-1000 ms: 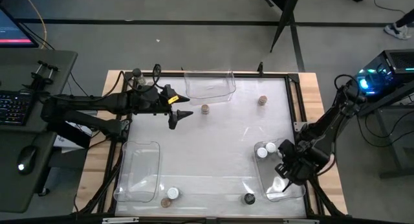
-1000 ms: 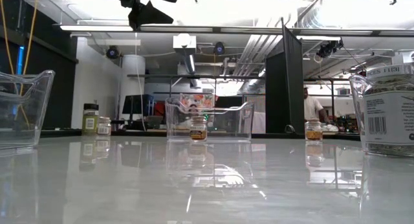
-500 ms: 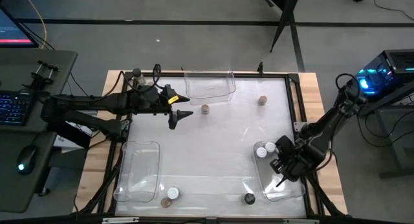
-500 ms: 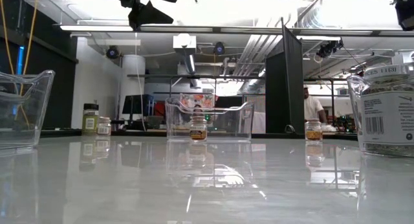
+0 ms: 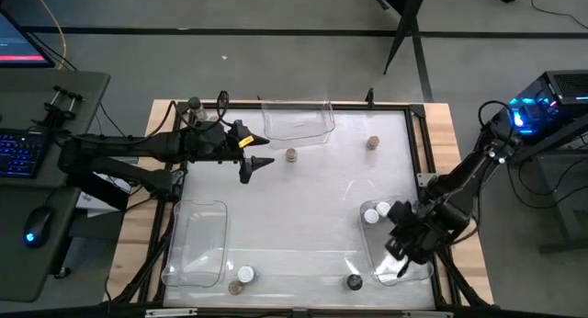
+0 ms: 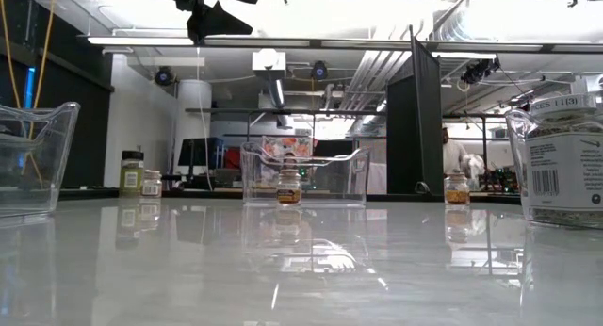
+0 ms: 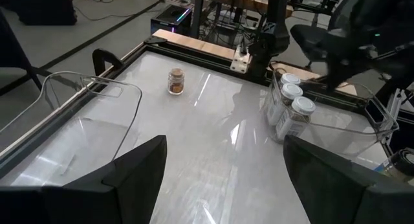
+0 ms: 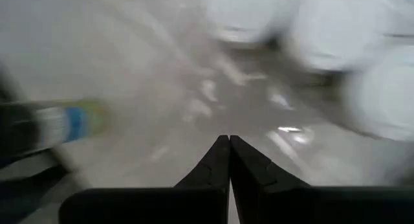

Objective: Sort spices by type
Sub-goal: Adjust the white seasoning bottle inside the bottom right transparent bin

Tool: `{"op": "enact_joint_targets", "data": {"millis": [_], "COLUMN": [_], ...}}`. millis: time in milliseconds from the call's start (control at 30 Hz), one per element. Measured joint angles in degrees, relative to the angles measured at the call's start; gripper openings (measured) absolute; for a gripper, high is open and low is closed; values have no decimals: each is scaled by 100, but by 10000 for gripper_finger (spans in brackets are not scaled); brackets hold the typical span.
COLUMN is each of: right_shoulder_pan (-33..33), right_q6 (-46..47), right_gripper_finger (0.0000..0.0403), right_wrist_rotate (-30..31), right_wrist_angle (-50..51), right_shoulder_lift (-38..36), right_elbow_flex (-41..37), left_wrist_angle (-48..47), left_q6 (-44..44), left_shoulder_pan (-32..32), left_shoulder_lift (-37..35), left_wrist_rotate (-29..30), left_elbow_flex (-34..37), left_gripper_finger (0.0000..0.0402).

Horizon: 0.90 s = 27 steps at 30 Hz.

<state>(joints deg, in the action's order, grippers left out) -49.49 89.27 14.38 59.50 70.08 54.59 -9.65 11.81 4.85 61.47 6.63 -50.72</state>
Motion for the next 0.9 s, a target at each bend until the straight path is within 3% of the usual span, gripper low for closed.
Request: {"op": "enact_joint_targets", "data": {"millis": [100, 500, 900], "right_shoulder_pan": [121, 1037, 1586], "right_q6": [-452, -1240, -1585], "right_gripper_finger": [0, 0, 0], "right_wrist_rotate": [10, 165, 278], "right_wrist_angle": [-536, -711, -708], "right_shoulder_lift": [90, 1028, 1091], "right_elbow_flex": [0, 0, 0], "left_wrist_angle": [0, 1, -2], "left_q6": [0, 1, 3], "left_shoulder_pan": [2, -1, -1], "left_shoulder_lift": [0, 0, 2], "left_wrist_rotate": [-2, -2, -2], "left_elbow_flex": [0, 0, 0], "left_gripper_finger": [294, 294, 294]}}
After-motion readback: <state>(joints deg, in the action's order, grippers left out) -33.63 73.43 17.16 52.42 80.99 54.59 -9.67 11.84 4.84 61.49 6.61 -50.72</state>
